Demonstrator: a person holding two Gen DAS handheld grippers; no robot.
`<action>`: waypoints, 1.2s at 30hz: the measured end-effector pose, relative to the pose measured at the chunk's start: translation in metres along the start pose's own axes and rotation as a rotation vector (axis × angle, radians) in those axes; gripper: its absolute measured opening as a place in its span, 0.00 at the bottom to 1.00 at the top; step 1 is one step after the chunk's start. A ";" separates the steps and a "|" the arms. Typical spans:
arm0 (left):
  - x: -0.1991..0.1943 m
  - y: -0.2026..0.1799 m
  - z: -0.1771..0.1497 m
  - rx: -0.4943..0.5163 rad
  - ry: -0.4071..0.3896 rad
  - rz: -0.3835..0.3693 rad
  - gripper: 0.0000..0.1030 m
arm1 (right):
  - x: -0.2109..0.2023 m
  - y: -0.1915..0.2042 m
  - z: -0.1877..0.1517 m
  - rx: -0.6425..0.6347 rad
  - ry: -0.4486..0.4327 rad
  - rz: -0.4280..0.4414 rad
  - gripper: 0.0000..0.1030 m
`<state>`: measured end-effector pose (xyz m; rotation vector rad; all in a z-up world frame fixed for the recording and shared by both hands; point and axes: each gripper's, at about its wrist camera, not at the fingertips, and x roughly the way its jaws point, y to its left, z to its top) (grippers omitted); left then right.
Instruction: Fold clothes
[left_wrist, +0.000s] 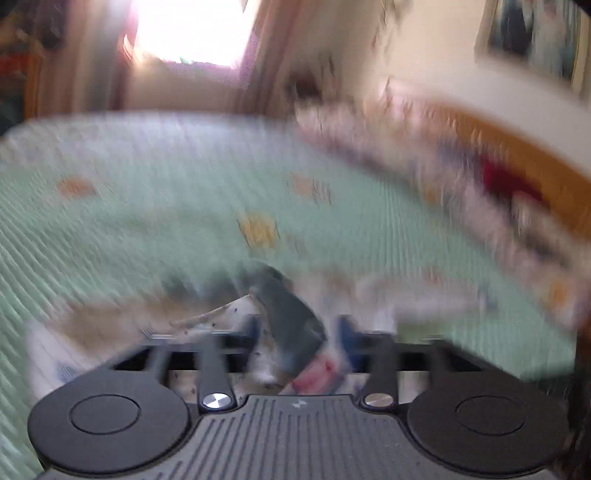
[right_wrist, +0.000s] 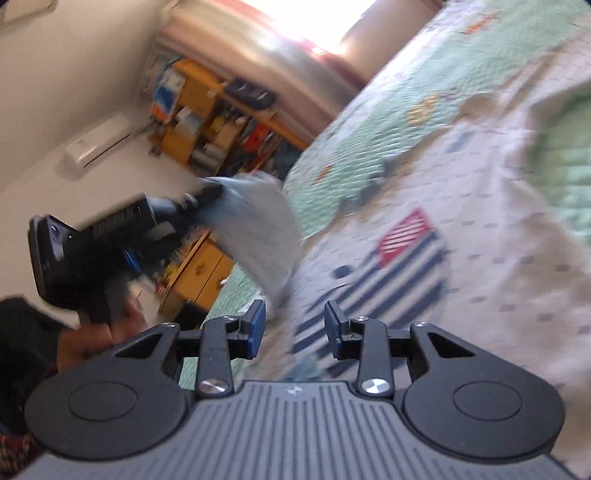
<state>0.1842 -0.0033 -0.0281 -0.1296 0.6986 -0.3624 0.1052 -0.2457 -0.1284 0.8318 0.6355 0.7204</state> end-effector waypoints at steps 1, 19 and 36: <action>0.002 0.002 -0.009 -0.021 0.011 0.023 0.63 | -0.002 -0.006 0.001 0.018 -0.009 -0.002 0.42; -0.073 0.091 -0.131 -0.513 -0.065 -0.006 0.90 | 0.053 -0.036 0.048 0.318 0.035 -0.224 0.57; -0.058 0.085 -0.093 -0.424 -0.087 -0.023 0.95 | 0.100 0.011 0.100 0.220 0.049 0.007 0.09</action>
